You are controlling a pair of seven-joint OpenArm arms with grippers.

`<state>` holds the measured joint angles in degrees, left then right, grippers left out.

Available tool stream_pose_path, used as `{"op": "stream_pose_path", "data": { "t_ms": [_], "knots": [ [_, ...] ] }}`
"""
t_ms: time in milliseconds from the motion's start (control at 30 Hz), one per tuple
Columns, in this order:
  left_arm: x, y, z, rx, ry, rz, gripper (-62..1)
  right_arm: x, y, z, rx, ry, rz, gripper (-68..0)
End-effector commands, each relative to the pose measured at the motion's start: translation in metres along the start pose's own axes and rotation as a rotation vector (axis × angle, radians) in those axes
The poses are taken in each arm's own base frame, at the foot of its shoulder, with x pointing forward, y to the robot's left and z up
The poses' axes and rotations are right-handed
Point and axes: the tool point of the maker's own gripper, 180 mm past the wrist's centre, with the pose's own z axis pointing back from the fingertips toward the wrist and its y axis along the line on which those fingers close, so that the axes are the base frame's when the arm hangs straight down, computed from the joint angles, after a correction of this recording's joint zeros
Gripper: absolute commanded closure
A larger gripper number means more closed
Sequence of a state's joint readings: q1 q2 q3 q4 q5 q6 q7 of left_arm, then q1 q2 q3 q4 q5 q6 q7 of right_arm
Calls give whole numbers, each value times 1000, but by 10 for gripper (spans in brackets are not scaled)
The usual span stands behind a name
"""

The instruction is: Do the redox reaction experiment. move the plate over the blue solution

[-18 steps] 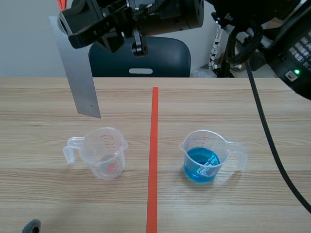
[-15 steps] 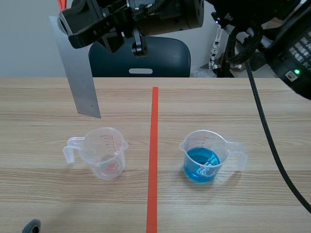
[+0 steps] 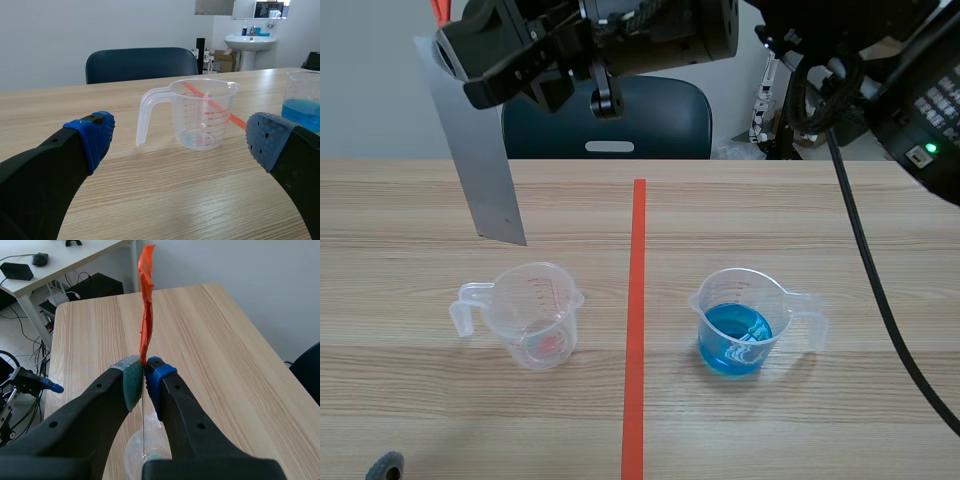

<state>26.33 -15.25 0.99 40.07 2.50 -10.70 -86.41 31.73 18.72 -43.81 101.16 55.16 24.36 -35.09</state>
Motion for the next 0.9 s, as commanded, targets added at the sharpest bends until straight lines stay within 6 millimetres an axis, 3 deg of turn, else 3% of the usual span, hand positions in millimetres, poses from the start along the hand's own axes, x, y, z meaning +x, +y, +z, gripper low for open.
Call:
{"op": "stream_pose_path", "data": {
  "t_ms": [0,867],
  "knots": [
    [10,2,0,11,-51,-2,-551,17,-4,2,-7,-41,20,-4],
    [10,2,1,9,-48,-2,-551,8,-6,10,4,-16,17,-4]
  ]
}}
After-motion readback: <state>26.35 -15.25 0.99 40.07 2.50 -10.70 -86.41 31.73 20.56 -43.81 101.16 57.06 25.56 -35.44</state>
